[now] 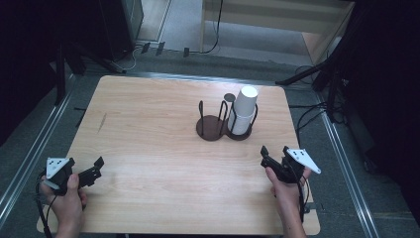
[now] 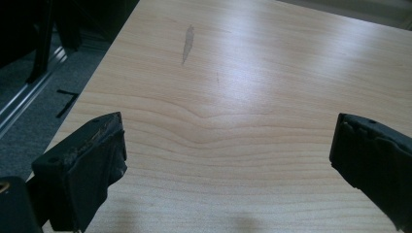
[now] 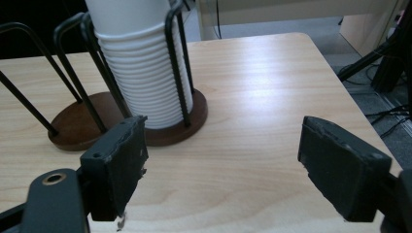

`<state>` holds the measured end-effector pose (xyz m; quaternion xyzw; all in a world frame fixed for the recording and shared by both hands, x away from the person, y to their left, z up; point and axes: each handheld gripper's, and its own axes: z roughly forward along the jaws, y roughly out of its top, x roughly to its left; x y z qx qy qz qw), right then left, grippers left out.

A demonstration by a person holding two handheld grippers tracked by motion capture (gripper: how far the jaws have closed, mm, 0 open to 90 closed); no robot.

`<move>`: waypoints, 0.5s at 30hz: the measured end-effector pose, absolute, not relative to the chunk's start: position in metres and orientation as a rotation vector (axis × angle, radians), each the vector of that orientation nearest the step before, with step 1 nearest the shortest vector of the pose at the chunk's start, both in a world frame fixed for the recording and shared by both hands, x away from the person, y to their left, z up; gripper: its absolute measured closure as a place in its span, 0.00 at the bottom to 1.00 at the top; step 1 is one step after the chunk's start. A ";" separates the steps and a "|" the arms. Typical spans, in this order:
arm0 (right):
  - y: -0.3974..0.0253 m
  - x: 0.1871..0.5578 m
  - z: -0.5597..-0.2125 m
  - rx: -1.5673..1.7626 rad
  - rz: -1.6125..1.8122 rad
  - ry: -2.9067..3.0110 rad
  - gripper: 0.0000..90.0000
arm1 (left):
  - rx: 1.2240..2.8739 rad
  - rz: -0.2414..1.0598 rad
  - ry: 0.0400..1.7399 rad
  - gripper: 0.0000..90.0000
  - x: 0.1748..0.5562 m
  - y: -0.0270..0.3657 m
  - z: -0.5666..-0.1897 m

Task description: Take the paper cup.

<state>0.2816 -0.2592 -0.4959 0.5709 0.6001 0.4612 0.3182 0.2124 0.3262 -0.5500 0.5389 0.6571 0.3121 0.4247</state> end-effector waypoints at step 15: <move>-0.215 0.318 -0.473 1.453 1.227 1.621 0.19 | 1.367 0.775 1.638 0.01 0.214 0.325 -0.550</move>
